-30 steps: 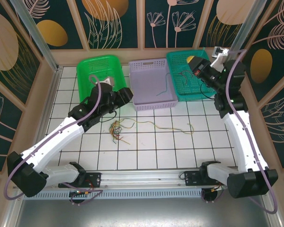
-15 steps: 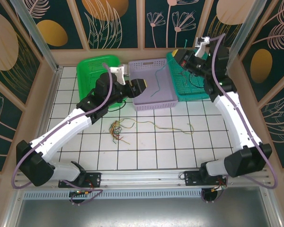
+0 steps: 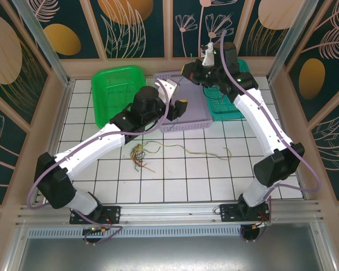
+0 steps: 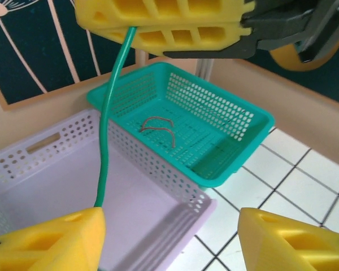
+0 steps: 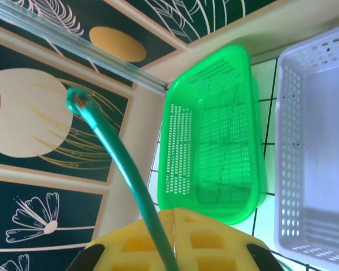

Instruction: Untangle the cables

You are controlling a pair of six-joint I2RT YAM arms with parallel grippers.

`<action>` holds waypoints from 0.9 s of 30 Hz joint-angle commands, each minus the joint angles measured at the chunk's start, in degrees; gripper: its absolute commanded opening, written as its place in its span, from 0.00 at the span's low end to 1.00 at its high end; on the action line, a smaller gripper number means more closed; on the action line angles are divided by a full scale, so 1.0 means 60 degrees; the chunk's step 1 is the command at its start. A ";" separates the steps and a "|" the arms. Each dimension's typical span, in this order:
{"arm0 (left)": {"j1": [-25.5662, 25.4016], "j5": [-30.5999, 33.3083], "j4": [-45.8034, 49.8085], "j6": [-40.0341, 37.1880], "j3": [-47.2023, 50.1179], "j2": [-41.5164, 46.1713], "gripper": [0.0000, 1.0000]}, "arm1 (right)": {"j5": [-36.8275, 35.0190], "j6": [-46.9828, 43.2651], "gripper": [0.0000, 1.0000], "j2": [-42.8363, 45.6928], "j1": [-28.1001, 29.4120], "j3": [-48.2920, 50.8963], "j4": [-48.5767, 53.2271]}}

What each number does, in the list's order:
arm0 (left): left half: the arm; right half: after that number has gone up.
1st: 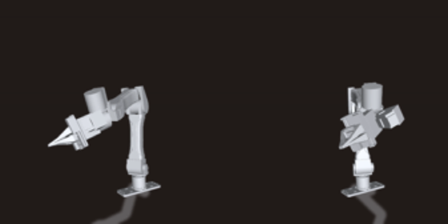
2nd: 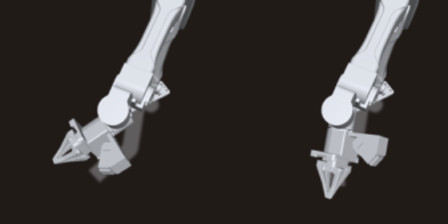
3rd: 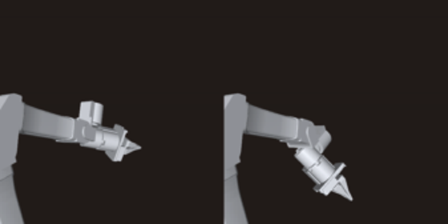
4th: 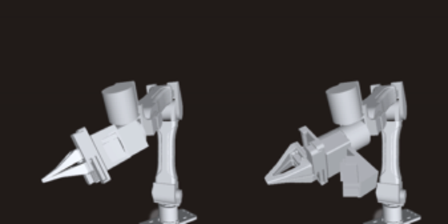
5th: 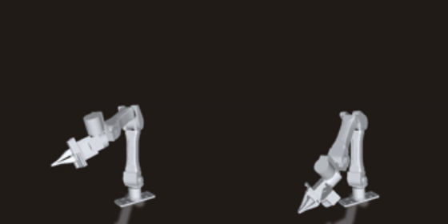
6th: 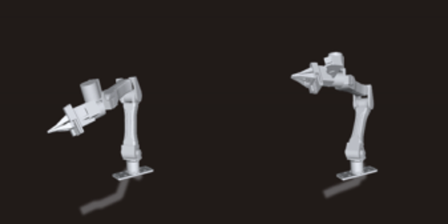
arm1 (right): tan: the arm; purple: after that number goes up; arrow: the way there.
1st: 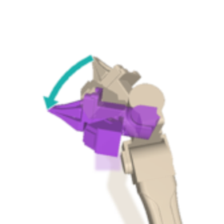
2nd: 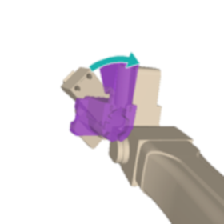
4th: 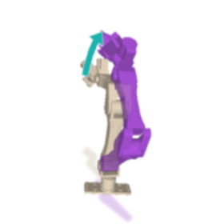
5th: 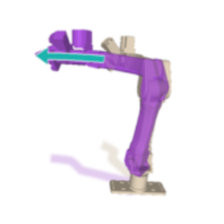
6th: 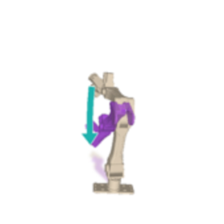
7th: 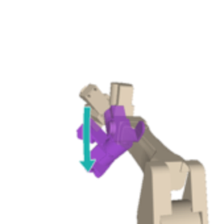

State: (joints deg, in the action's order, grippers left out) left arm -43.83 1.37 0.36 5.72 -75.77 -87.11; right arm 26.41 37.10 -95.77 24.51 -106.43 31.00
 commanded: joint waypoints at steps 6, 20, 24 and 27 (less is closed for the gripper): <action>0.0011 0.1768 -0.0133 -0.0886 -0.0188 -0.0047 0.51 | 0.0347 -0.0063 0.00 -0.0099 0.0064 -0.0789 0.0752; -0.0002 0.1934 -0.0455 -0.1430 0.0383 0.0127 0.57 | 0.1027 0.0238 0.00 -0.0161 0.0089 -0.0841 0.0863; 0.0007 0.1513 -0.0234 -0.1206 0.0139 -0.0039 0.21 | 0.1087 0.0370 0.00 -0.0097 0.0075 -0.0579 0.0668; 0.0012 0.1295 -0.0389 -0.0814 0.0263 0.0128 0.00 | 0.1120 0.0480 0.00 -0.0127 0.0060 -0.0512 0.0475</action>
State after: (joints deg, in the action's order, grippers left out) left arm -43.83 10.81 -1.06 -1.39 -73.19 -86.41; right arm 31.59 38.65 -96.23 24.64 -109.75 35.92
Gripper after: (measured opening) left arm 0.032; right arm 0.057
